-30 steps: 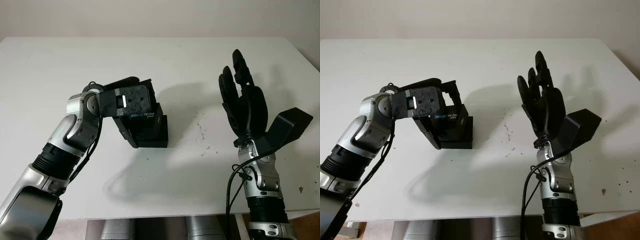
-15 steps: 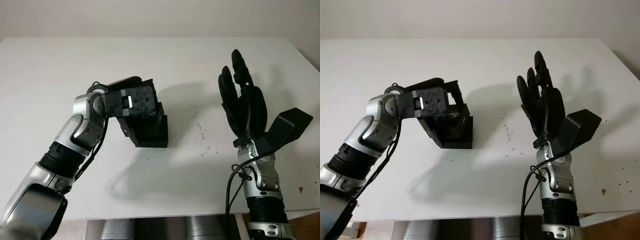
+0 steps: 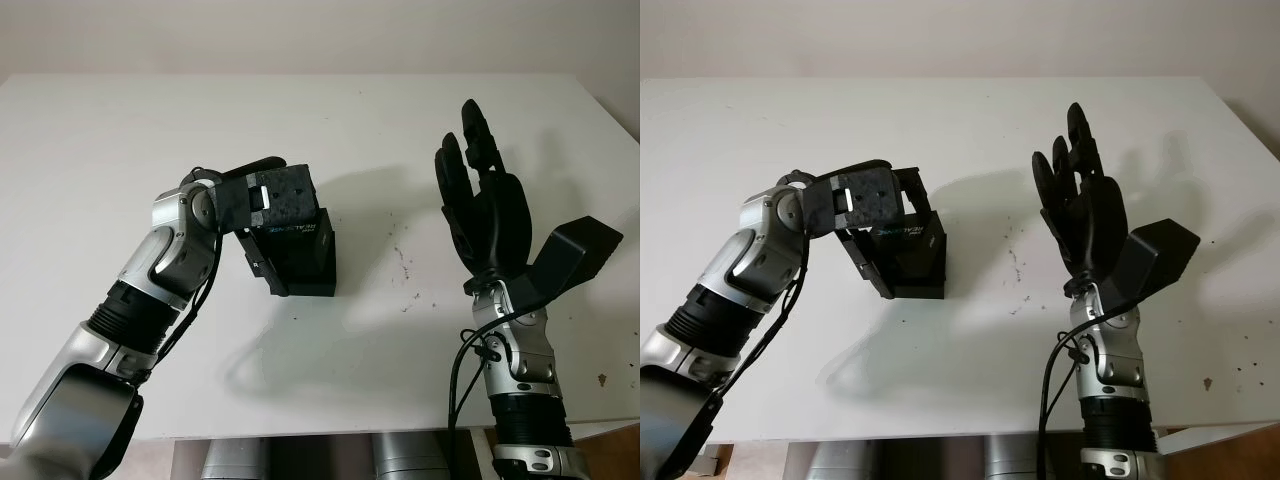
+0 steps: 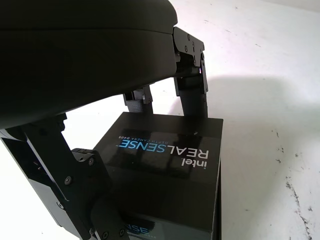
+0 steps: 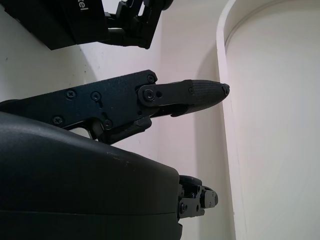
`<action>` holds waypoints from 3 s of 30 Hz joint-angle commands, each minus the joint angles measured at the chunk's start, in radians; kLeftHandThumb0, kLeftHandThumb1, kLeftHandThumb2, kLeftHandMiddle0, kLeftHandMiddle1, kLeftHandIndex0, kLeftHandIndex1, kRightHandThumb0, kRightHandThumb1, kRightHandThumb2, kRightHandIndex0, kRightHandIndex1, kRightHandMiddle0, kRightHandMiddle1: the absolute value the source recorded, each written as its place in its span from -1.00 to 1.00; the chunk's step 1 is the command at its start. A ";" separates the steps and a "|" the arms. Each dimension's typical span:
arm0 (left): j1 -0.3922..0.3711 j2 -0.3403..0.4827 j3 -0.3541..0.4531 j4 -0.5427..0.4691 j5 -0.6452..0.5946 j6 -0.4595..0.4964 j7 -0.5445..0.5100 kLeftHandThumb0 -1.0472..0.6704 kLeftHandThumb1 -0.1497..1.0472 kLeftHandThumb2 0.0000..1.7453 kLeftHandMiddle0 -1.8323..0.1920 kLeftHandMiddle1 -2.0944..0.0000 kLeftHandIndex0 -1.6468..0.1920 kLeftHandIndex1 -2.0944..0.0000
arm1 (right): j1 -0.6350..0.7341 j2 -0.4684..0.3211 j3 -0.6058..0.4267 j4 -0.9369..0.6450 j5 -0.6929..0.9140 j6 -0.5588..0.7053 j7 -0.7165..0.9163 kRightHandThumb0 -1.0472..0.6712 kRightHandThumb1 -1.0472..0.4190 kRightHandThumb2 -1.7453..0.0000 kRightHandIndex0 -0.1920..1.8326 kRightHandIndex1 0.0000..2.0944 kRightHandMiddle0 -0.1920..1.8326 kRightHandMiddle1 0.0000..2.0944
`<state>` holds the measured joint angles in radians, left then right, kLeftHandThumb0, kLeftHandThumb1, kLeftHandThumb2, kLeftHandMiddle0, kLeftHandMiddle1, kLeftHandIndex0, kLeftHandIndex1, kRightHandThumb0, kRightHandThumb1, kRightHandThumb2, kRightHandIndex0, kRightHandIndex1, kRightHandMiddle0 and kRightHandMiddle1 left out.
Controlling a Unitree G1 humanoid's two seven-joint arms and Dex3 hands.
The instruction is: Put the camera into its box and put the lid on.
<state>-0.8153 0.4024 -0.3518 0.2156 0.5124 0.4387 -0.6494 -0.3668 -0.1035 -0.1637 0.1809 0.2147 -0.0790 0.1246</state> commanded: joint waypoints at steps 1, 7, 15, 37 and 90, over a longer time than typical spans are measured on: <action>-0.014 -0.009 -0.014 -0.009 -0.005 0.024 -0.022 -0.02 1.00 -0.92 0.37 -0.74 0.44 -0.74 | -0.019 0.005 0.001 0.008 -0.004 -0.014 -0.004 -0.57 -1.00 0.73 -0.84 -0.95 -0.79 -0.95; -0.018 -0.010 -0.026 -0.036 0.004 0.087 -0.041 -0.03 1.00 -0.92 0.41 -0.72 0.54 -0.62 | -0.023 0.019 -0.001 0.018 -0.003 -0.013 -0.014 -0.57 -1.00 0.74 -0.83 -0.95 -0.78 -0.94; -0.025 -0.014 -0.044 -0.063 0.011 0.147 -0.059 -0.02 1.00 -0.90 0.46 -0.68 0.56 -0.59 | -0.025 0.024 -0.004 0.028 -0.002 -0.021 -0.016 -0.58 -1.00 0.75 -0.83 -0.95 -0.78 -0.95; -0.030 -0.016 -0.113 -0.117 0.046 0.133 -0.085 -0.14 1.00 -0.91 0.46 -0.76 0.59 -0.48 | -0.025 0.037 0.004 0.051 -0.016 -0.051 -0.015 -0.57 -1.00 0.72 -0.83 -0.95 -0.77 -0.95; -0.098 0.073 -0.341 -0.412 -0.105 0.529 -0.303 -0.40 1.00 -0.69 1.00 1.00 1.00 1.00 | -0.048 0.048 0.001 0.084 -0.024 -0.073 -0.029 -0.57 -1.00 0.73 -0.81 -0.94 -0.76 -0.94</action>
<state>-0.9328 0.5088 -0.6641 -0.1798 0.4275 0.9620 -0.9361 -0.4009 -0.0522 -0.1622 0.2727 0.1910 -0.1476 0.0966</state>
